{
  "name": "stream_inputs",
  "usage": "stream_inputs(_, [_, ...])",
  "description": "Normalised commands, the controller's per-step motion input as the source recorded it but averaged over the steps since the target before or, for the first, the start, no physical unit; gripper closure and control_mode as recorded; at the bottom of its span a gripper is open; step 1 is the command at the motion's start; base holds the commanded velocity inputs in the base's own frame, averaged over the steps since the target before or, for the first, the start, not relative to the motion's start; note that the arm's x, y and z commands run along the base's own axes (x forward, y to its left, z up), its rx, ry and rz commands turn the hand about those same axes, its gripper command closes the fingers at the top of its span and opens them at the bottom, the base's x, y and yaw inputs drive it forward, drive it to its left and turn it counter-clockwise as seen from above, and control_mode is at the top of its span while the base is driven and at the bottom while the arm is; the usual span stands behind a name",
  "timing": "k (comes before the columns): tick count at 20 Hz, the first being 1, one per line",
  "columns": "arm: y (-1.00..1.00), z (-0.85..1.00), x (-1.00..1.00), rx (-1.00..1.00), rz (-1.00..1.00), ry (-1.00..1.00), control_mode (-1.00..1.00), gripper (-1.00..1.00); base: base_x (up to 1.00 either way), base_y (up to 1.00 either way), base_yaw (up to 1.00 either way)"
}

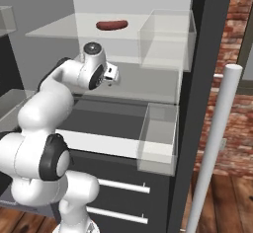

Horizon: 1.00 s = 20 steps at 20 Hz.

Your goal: Retrieve the sausage and cheese from the fridge and place them on the cutting board on the counter.

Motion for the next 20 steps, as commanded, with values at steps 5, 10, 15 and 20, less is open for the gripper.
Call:
stream_inputs(5, [0.00,0.02,0.35,0.03,0.00,-0.33,-1.00,-1.00,0.00,0.00,0.00])
stream_inputs(10, [0.02,0.15,0.41,0.00,0.00,-0.16,-1.00,-1.00,0.00,0.00,0.00])
stream_inputs(15, [0.00,0.24,0.34,-0.04,0.00,0.00,-1.00,-1.00,0.00,0.00,0.00])
stream_inputs(20, [0.00,0.21,0.34,-0.06,-0.02,0.00,-1.00,-1.00,0.00,0.00,0.00])
